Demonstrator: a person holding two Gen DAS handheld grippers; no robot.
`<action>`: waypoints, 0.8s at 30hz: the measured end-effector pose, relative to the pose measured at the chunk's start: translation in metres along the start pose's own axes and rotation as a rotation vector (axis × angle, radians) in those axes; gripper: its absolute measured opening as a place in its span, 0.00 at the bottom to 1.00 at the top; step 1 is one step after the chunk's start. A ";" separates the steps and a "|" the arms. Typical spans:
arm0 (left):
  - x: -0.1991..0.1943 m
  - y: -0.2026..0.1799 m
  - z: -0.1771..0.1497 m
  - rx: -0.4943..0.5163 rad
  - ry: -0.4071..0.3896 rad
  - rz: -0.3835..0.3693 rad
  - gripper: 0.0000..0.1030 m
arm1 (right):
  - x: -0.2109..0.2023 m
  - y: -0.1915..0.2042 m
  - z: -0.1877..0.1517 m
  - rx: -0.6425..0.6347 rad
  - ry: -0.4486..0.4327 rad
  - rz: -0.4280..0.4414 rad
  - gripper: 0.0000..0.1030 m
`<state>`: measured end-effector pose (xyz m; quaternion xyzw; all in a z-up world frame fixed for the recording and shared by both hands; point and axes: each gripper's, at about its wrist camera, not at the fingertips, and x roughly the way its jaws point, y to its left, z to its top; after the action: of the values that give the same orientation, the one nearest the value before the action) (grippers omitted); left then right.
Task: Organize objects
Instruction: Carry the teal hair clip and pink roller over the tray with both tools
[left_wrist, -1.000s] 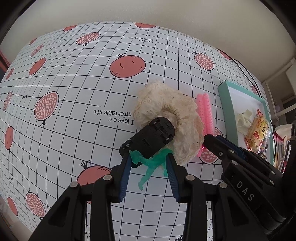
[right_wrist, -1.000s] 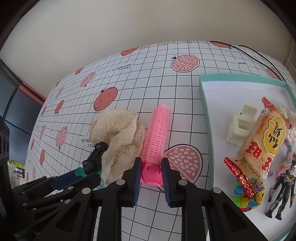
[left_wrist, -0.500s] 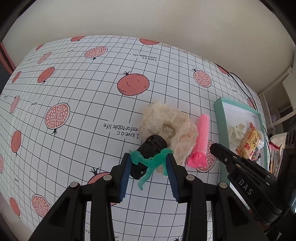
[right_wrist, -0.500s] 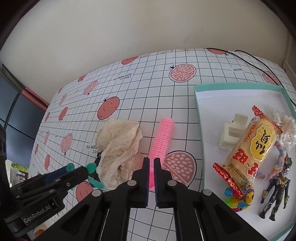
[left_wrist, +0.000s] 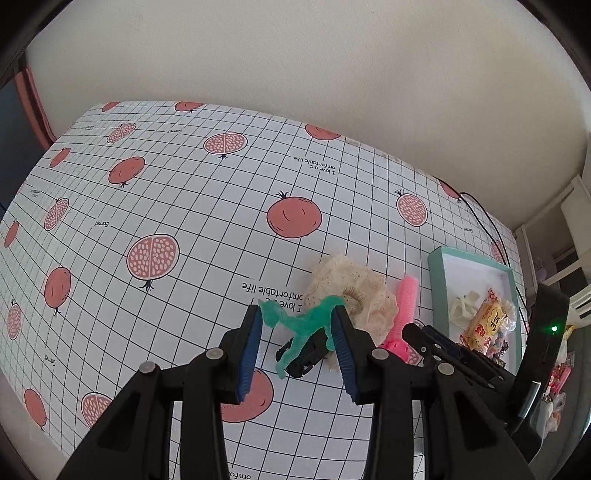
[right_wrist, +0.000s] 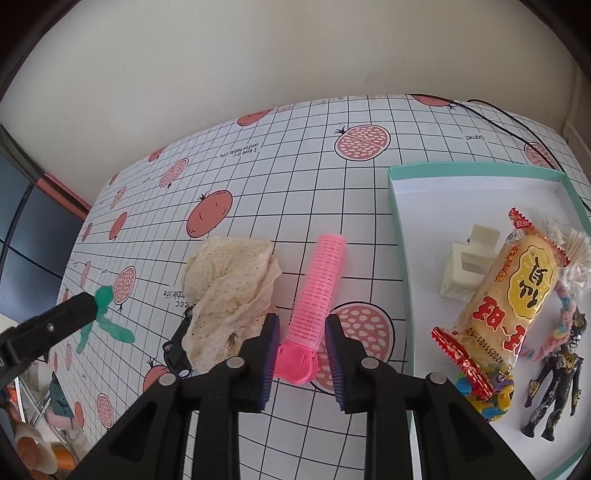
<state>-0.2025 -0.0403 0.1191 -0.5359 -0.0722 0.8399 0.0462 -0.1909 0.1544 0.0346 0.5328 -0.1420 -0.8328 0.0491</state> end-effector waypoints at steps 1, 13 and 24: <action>0.000 0.001 0.000 -0.001 -0.001 0.001 0.39 | 0.002 0.000 -0.001 0.001 0.004 -0.008 0.28; 0.007 -0.003 -0.002 0.001 0.019 -0.009 0.39 | 0.018 0.005 -0.006 0.006 0.020 -0.012 0.32; 0.010 -0.002 -0.002 -0.006 0.025 -0.008 0.39 | 0.016 -0.002 -0.005 0.001 0.019 -0.056 0.27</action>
<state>-0.2052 -0.0367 0.1097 -0.5464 -0.0763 0.8326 0.0486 -0.1935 0.1521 0.0181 0.5444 -0.1268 -0.8288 0.0270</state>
